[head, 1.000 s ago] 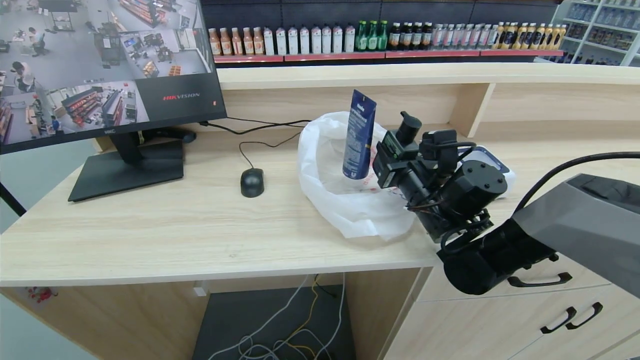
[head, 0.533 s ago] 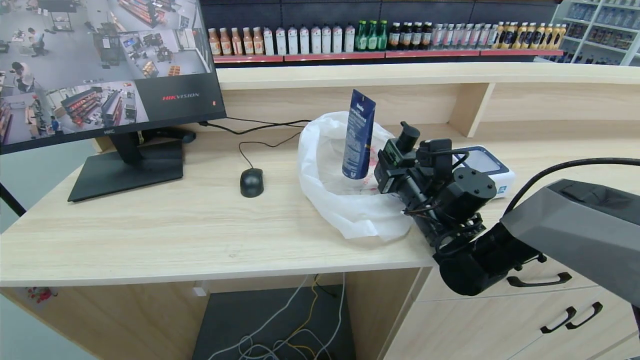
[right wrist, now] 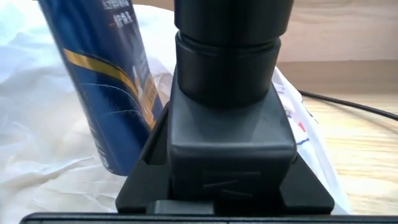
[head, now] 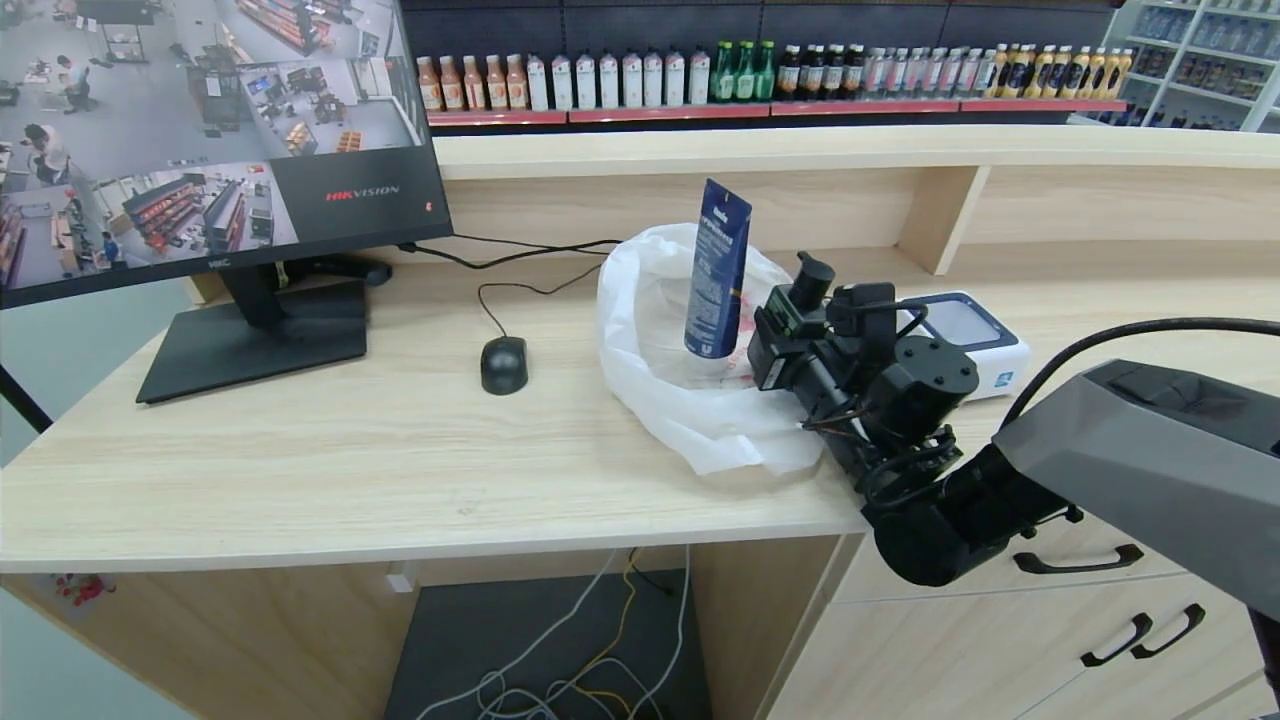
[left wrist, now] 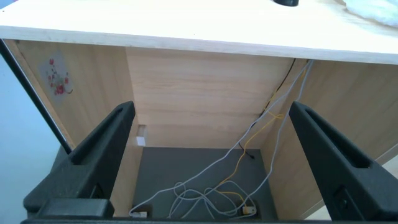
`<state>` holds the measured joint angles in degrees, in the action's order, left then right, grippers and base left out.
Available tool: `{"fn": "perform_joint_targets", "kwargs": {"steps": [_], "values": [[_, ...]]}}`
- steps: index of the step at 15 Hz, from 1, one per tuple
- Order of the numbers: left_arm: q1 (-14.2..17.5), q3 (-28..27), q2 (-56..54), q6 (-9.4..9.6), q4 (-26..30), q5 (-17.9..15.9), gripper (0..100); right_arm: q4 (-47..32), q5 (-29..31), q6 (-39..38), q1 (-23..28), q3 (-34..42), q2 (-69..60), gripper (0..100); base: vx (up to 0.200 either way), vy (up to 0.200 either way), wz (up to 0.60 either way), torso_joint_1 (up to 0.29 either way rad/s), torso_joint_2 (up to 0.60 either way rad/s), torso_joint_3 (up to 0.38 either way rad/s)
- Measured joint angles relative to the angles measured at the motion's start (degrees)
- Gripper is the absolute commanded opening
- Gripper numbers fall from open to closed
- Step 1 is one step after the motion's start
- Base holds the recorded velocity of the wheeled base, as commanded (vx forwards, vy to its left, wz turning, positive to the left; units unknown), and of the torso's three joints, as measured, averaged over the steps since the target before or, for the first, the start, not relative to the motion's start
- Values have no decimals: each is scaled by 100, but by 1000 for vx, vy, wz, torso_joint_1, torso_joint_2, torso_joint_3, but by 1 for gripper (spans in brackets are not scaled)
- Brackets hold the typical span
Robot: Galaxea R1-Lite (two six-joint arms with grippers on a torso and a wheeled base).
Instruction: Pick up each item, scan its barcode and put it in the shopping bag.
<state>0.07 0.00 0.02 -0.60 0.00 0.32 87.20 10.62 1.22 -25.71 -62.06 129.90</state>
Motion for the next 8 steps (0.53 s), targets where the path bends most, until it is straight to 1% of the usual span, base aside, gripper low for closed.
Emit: {"fn": "perform_joint_targets", "kwargs": {"steps": [8], "values": [[0,0,0,0,0,1,100,13,5,-291,13,-39,130,0,0,0,0,0,0,0]]}}
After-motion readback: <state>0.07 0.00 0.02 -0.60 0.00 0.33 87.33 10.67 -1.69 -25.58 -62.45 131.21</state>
